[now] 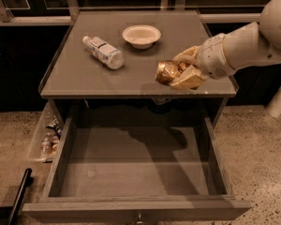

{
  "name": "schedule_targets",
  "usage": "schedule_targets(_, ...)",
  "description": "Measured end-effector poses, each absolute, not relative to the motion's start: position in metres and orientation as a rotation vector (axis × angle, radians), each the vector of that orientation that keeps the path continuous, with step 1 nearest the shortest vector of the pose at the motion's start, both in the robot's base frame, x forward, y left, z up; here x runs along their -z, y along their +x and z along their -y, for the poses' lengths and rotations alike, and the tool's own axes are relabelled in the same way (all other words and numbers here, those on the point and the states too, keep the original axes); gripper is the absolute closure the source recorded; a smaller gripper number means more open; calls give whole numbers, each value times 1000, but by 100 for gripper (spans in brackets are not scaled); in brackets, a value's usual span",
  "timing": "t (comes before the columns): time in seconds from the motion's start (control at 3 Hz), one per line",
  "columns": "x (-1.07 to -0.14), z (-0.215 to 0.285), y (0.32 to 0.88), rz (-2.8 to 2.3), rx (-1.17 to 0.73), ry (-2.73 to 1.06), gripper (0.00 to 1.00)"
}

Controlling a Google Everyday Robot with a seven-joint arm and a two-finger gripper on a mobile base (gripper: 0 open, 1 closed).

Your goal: Pick orange can from top drawer and place on counter

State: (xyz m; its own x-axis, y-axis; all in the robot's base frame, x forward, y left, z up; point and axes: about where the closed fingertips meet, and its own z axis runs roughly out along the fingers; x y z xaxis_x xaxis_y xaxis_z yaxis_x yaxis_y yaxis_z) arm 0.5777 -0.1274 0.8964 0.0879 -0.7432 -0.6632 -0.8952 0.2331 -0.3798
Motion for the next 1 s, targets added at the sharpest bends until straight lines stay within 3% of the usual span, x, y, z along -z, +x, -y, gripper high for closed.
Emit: schedule_targets(1.0, -893, 133, 692, -1728, -378, -1415, 100)
